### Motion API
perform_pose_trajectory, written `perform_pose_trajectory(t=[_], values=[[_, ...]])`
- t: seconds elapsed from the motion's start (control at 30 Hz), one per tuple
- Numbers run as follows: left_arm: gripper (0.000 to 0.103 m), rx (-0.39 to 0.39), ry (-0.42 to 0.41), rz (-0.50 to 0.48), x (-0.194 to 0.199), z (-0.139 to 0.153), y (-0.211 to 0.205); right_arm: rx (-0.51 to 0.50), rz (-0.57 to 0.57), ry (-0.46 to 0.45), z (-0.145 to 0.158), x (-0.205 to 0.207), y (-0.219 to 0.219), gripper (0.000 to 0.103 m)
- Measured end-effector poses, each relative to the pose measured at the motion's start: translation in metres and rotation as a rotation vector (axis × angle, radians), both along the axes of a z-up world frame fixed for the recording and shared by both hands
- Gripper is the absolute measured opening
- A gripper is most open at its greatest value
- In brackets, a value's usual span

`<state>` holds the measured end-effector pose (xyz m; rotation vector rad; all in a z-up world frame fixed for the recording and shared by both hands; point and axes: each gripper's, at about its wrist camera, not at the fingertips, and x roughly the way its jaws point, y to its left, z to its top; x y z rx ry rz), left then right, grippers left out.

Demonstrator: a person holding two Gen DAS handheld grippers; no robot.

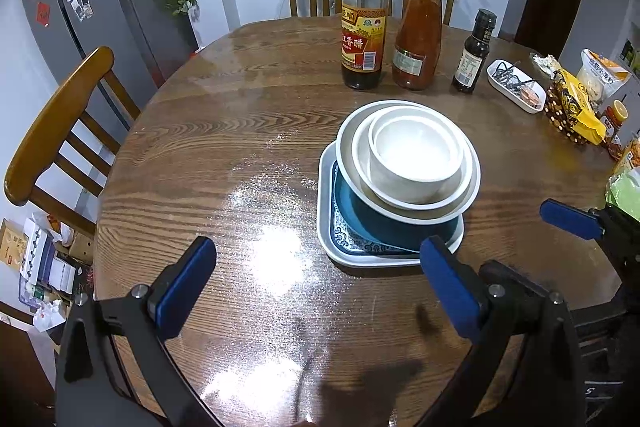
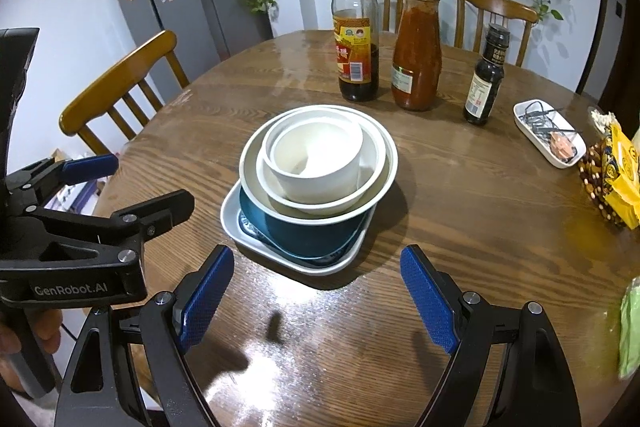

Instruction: Organize plates and bowls

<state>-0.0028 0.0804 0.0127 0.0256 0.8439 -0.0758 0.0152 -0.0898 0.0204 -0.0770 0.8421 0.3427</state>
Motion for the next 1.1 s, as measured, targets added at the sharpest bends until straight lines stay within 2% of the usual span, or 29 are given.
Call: perform_pose_trajectory(t=[1.1], values=[[0.102,0.023,0.016,0.01,0.0077,-0.0076,0.0088,-0.041,-0.001,0.018,-0.0057,0.01,0.0083,0.086]])
